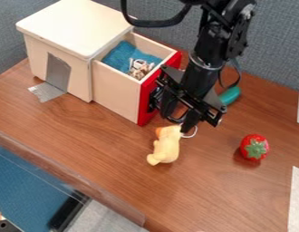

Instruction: Moved the duck toy to top of drawer

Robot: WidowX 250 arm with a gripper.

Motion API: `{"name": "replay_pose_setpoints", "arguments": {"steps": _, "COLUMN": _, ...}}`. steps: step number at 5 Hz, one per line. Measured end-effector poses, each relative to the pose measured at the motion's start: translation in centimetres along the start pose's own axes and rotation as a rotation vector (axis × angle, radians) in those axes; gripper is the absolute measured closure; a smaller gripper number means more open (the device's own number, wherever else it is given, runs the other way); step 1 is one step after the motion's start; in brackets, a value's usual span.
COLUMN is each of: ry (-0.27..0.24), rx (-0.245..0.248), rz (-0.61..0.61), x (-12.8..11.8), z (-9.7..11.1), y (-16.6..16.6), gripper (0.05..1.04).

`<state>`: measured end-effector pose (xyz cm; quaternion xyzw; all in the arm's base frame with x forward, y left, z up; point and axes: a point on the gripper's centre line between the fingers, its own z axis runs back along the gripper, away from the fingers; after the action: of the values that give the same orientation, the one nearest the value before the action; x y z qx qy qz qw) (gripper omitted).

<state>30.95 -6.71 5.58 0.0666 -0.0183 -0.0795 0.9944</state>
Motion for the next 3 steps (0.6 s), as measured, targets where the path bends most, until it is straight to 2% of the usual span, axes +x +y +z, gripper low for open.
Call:
{"name": "replay_pose_setpoints", "arguments": {"steps": 1, "ry": 0.028, "rx": 0.010, "rz": -0.003, "x": -0.5, "z": -1.5, "y": -0.1, "gripper": 0.087}}
{"name": "replay_pose_setpoints", "arguments": {"steps": 3, "ry": 0.095, "rx": 0.052, "rz": 0.007, "x": -1.3, "z": -4.9, "y": 0.4, "gripper": 0.083}}
